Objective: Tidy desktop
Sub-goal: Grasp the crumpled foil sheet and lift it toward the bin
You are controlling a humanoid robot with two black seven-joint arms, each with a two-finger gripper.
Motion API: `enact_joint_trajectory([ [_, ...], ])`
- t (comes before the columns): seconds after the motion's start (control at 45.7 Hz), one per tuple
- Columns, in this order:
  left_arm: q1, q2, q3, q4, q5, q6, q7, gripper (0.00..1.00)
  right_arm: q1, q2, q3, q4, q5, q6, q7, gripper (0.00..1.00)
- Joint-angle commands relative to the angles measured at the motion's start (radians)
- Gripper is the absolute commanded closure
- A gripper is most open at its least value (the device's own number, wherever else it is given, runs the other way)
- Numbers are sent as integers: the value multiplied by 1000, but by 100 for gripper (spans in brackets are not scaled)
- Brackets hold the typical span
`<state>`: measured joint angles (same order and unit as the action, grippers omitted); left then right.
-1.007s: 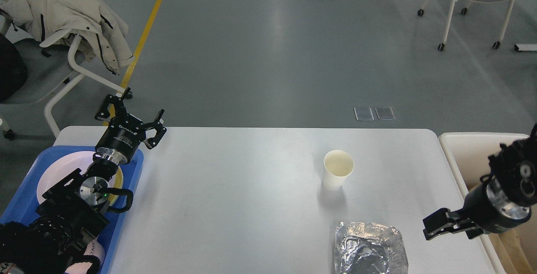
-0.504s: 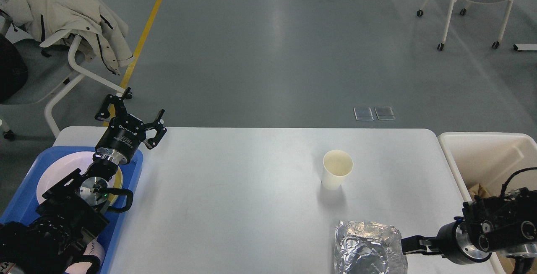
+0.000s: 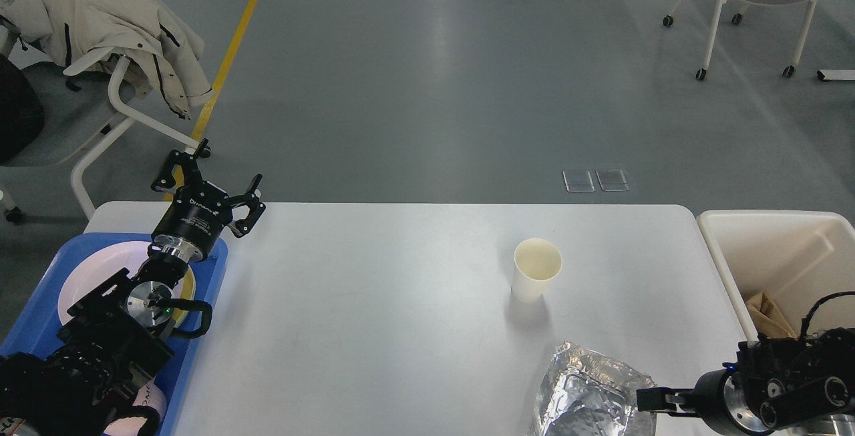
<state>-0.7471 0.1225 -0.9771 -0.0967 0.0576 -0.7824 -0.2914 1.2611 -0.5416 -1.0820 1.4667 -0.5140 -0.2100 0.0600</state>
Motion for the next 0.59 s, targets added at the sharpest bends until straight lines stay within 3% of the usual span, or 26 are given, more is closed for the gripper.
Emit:
enact_joint_trajectory([
  [0.0, 2, 0, 0, 0, -1, 0, 0, 0, -6, 0, 2, 1, 2, -2, 0, 0],
  [0.131, 0, 0, 0, 0, 1, 0, 0, 0, -29, 6, 14, 3, 2, -5, -2, 4],
  [0.175, 0, 0, 0, 0, -1, 0, 0, 0, -37, 8, 17, 1, 2, -6, -2, 11],
  [0.307, 0, 0, 0, 0, -1, 0, 0, 0, -49, 12, 17, 0, 0, -17, 0, 60],
  [0.372, 0, 0, 0, 0, -1, -1, 0, 0, -52, 12, 16, 0, 0, -26, 0, 69],
  [0.394, 0, 0, 0, 0, -1, 0, 0, 0, -52, 12, 16, 1, -1, -26, 3, 80],
  [0.416, 0, 0, 0, 0, -1, 0, 0, 0, -52, 12, 14, 1, -3, -25, 6, 96],
  [0.569, 2, 0, 0, 0, -1, 0, 0, 0, -58, 14, 19, 3, -1, -25, 7, 100],
])
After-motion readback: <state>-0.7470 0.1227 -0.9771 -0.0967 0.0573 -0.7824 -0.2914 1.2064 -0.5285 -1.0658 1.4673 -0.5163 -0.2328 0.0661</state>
